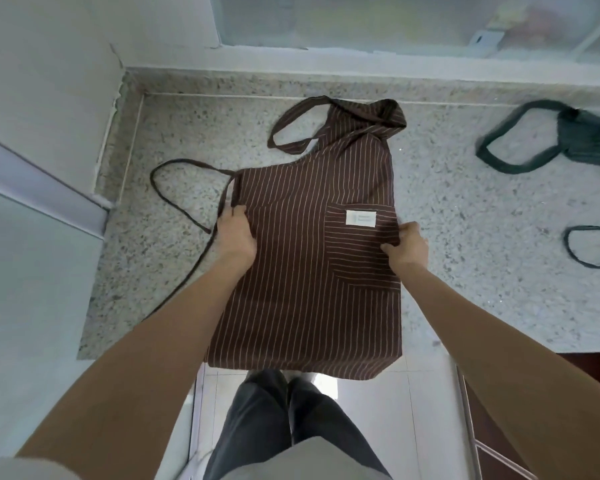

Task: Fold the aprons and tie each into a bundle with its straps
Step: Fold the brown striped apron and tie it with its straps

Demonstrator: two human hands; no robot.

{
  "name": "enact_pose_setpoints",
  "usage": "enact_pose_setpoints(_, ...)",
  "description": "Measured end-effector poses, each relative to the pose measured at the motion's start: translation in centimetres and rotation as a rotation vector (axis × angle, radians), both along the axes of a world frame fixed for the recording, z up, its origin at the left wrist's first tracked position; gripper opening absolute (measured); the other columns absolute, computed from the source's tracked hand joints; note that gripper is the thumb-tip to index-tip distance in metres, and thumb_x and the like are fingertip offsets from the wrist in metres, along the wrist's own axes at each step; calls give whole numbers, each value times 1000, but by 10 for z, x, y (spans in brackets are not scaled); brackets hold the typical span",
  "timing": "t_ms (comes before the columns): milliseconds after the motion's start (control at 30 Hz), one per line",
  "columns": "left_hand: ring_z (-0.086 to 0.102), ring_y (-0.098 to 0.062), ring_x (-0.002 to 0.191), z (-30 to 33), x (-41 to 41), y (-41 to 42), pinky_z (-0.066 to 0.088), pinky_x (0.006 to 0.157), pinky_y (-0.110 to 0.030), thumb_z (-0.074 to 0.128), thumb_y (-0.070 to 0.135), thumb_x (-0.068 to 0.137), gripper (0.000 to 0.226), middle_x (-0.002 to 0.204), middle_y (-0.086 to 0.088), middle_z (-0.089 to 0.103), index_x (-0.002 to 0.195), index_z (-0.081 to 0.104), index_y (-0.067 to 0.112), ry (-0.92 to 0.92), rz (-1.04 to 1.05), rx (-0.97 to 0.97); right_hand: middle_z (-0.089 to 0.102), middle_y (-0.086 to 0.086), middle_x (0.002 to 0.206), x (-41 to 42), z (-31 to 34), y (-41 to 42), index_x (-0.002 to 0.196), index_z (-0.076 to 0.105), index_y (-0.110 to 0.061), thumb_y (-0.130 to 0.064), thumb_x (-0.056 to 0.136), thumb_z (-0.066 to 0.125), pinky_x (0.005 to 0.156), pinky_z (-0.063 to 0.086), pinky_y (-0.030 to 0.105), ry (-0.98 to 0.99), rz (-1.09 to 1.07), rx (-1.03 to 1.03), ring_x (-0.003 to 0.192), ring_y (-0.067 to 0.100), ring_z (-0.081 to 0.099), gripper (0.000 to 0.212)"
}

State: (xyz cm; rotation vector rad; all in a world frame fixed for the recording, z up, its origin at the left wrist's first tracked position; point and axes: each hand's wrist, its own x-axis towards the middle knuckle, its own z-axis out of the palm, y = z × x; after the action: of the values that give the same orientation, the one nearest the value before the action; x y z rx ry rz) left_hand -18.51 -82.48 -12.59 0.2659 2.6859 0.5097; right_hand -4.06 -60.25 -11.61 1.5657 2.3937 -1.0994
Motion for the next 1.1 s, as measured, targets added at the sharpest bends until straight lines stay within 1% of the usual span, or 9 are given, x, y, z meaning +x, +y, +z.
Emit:
enact_pose_setpoints(200,8,-35,141,9,-3,10,16,114,-49,68,14,82,78,152,-20,6,145,21,14,111,-159,-349,24,9,146,-23,0,-6,145,28,-23,10,83,50,103,40,37,-150,467,321,132,27,25,74)
enact_pose_setpoints(333,-14,-30,144,7,-21,15,4,117,-42,63,10,84,96,156,-11,-20,150,-5,27,171,-614,-429,17,6,154,-42,-3,-6,148,23,-22,-26,91,59,113,27,42,-153,523,171,141,26,16,68)
enact_pose_setpoints(433,-2,-28,146,12,-30,21,17,114,-46,62,18,87,94,158,-7,-12,149,-7,33,-87,-565,-462,6,4,157,-52,0,-3,151,11,-29,-38,81,70,114,26,47,-234,581,150,144,26,8,92)
enact_pose_setpoints(567,16,-33,143,17,-38,35,19,113,-46,63,46,83,97,156,-20,4,151,-3,23,-72,-473,-587,-9,8,157,-74,10,8,149,-10,-33,-41,67,82,109,29,50,-520,658,145,144,29,0,124)
enact_pose_setpoints(700,55,-23,110,26,-55,59,38,80,-32,63,44,83,59,121,-6,55,129,46,11,-3,-447,-599,-12,16,155,-96,12,9,149,-14,-20,-44,63,83,108,30,50,-666,716,168,143,35,-2,132)
enact_pose_setpoints(800,52,-24,109,34,-64,87,39,81,-35,58,28,89,28,114,-6,58,114,59,14,168,-489,-537,6,14,153,-115,14,18,148,12,-10,-39,77,73,109,29,48,-431,619,131,140,34,14,98)
enact_pose_setpoints(900,48,-28,114,33,-76,122,42,91,-39,51,13,91,26,119,-12,52,116,56,5,241,-577,-186,26,16,142,-137,17,37,137,33,-5,-22,87,62,106,37,45,-85,387,93,130,33,33,60)
enact_pose_setpoints(1000,46,-28,116,25,-94,156,42,94,-39,47,7,91,33,124,-14,47,123,47,3,154,-630,118,29,21,133,-153,14,58,129,31,2,-11,87,57,95,43,43,91,51,128,119,37,41,51)
enact_pose_setpoints(1100,42,-30,120,13,-114,183,41,96,-41,49,15,93,42,128,-14,45,133,39,5,18,-624,132,31,11,128,-165,14,81,140,26,-11,-4,88,49,84,44,37,256,-44,186,102,32,48,58)
